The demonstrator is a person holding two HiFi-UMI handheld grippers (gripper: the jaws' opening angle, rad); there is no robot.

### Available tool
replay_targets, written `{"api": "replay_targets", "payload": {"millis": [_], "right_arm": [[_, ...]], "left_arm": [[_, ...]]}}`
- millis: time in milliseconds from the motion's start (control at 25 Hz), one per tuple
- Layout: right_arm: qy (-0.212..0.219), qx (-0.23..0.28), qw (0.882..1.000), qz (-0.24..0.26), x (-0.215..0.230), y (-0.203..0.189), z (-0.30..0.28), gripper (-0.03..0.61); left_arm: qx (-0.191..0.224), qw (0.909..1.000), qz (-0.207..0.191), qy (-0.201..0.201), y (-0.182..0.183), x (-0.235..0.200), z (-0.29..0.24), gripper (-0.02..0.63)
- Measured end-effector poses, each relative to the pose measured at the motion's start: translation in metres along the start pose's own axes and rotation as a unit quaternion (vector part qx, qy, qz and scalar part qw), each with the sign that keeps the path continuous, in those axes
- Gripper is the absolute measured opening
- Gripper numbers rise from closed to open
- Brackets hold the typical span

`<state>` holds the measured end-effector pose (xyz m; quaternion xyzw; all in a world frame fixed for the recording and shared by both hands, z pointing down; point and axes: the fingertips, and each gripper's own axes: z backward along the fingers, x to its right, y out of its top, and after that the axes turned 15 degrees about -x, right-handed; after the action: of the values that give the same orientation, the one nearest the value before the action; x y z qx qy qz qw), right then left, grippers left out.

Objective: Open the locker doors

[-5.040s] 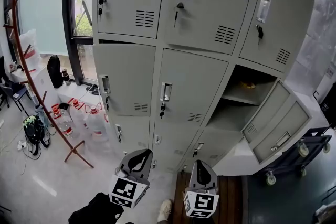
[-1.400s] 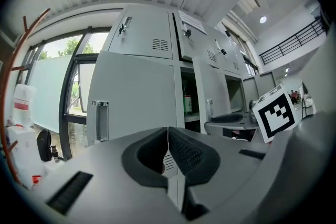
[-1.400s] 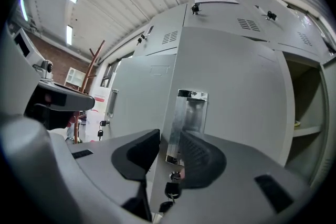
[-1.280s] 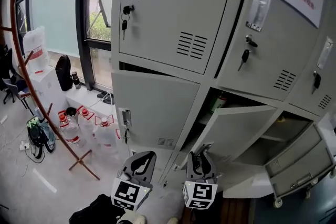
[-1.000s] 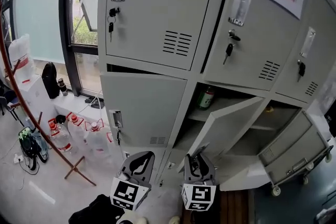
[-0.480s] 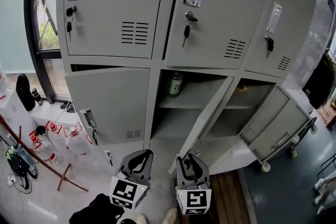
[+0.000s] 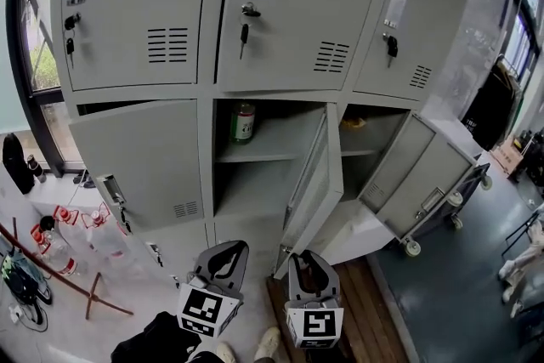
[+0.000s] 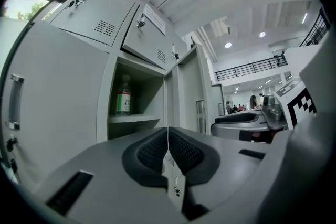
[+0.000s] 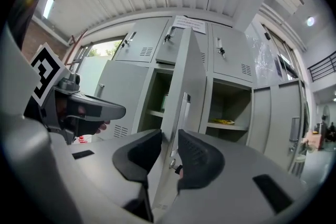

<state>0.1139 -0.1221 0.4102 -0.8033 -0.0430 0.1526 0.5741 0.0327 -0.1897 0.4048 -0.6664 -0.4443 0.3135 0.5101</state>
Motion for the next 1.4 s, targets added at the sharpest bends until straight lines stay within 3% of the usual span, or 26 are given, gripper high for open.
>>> {"api": "replay_targets", "payload": {"millis": [160, 400, 800, 1400], "right_arm": [[-0.031, -0.004, 0.999, -0.013, 0.026, -0.011, 0.012, 0.088], [-0.06, -0.011, 0.998, -0.035, 0.063, -0.024, 0.022, 0.083], [-0.108, -0.02, 0.992, -0.055, 0.118, -0.04, 0.025, 0.031], [-0.14, -0.025, 0.987, -0.079, 0.186, -0.05, 0.012, 0.017]], "left_arm": [[-0.012, 0.9996, -0.009, -0.022, -0.002, 0.022, -0.009, 0.025], [0.003, 0.9987, -0.024, -0.045, 0.012, 0.049, -0.022, 0.025], [-0.002, 0.9973, -0.035, -0.065, 0.02, 0.073, -0.049, 0.025], [-0.012, 0.9963, -0.036, -0.078, 0.032, 0.092, -0.1, 0.025]]}}
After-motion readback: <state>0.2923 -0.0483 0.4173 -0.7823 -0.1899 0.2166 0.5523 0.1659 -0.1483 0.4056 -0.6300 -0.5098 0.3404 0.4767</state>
